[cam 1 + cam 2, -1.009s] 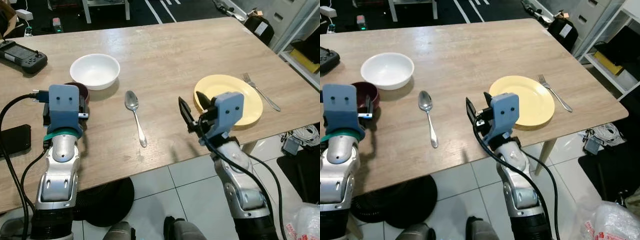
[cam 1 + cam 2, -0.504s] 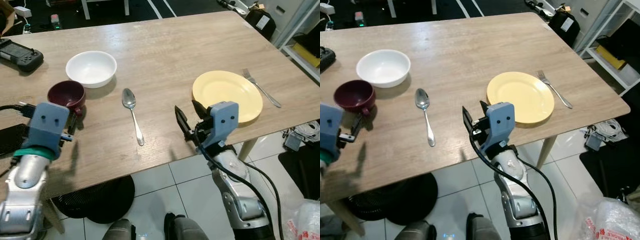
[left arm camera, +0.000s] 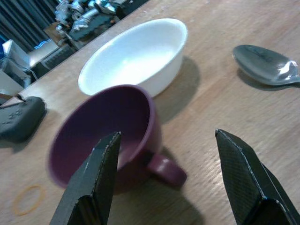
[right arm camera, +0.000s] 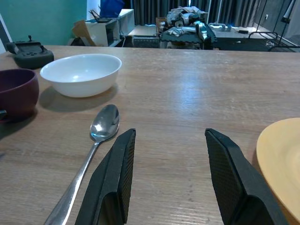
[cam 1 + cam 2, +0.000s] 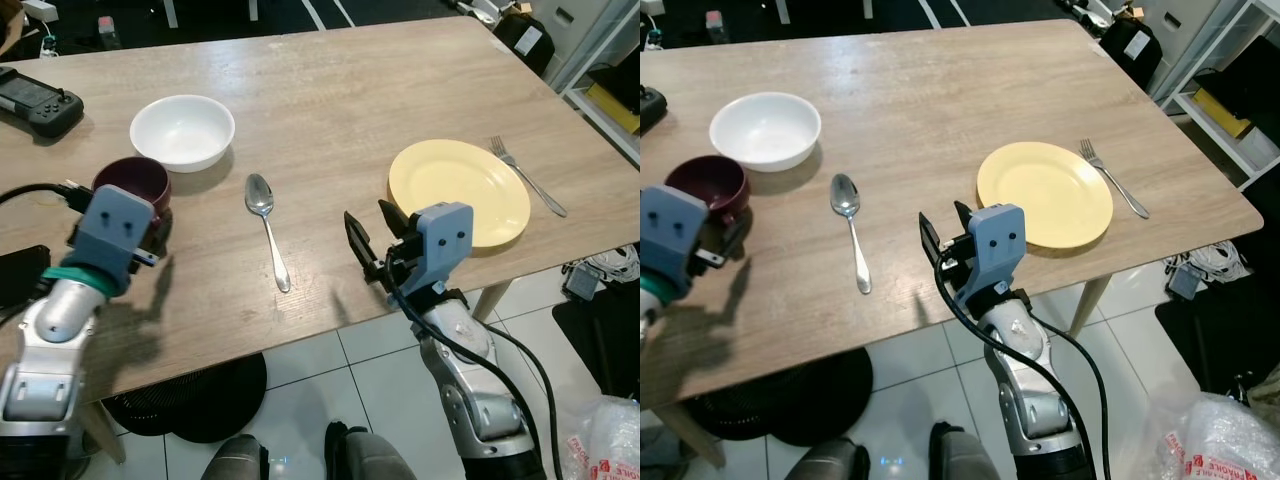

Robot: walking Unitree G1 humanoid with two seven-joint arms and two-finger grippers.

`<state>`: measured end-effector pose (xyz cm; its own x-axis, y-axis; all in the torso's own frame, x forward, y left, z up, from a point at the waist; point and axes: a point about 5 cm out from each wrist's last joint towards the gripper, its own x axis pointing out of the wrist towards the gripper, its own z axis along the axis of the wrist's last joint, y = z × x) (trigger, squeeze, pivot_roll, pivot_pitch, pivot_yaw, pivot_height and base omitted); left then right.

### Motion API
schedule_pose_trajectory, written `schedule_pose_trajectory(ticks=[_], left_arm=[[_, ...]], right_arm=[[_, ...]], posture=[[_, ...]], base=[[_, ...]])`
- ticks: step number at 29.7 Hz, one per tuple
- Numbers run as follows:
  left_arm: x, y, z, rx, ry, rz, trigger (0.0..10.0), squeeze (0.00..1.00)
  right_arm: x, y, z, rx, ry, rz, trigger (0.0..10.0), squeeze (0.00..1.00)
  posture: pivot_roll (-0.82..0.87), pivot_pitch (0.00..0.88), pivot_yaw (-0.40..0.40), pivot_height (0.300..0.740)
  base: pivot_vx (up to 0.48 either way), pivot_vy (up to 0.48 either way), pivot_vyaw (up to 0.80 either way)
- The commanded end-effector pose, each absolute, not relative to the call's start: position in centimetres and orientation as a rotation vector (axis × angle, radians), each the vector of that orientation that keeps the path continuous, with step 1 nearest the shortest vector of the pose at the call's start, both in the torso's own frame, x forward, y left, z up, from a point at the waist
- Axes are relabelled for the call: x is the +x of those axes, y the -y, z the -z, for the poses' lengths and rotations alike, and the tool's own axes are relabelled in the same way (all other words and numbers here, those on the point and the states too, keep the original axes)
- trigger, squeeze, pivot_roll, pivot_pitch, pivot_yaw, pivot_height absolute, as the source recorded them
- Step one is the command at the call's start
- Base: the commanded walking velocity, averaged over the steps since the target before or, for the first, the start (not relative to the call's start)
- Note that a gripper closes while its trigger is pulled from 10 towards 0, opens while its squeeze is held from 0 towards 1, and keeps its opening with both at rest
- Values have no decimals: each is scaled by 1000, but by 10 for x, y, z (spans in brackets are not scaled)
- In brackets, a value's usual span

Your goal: Setting the table

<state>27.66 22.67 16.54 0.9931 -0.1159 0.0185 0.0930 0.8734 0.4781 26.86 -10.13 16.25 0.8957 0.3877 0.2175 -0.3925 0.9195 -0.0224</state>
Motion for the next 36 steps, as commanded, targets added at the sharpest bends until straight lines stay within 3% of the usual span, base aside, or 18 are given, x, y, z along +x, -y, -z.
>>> schedule_pose_trajectory(ticks=[1,8,18,24,36], left_arm=[[276,-226,-155,471,12,107,10000,0],[274,-228,-145,397,-52,26,10000,0],[257,-241,-150,486,-41,-173,10000,0],[268,-246,-164,517,14,-189,10000,0],[271,-237,-147,435,-61,-148,10000,0]], right_arm=[[266,105,-160,19,205,-392,10000,0],[266,106,-159,17,205,-390,10000,0],[266,104,-158,22,203,-392,10000,0],[267,101,-158,25,201,-402,10000,0],[265,102,-157,30,198,-392,10000,0]], posture=[[104,69,-2,740],[105,65,1,740],[124,68,4,740],[131,68,2,740],[118,72,7,740]], base=[[0,0,0],[0,0,0],[0,0,0],[0,0,0],[0,0,0]])
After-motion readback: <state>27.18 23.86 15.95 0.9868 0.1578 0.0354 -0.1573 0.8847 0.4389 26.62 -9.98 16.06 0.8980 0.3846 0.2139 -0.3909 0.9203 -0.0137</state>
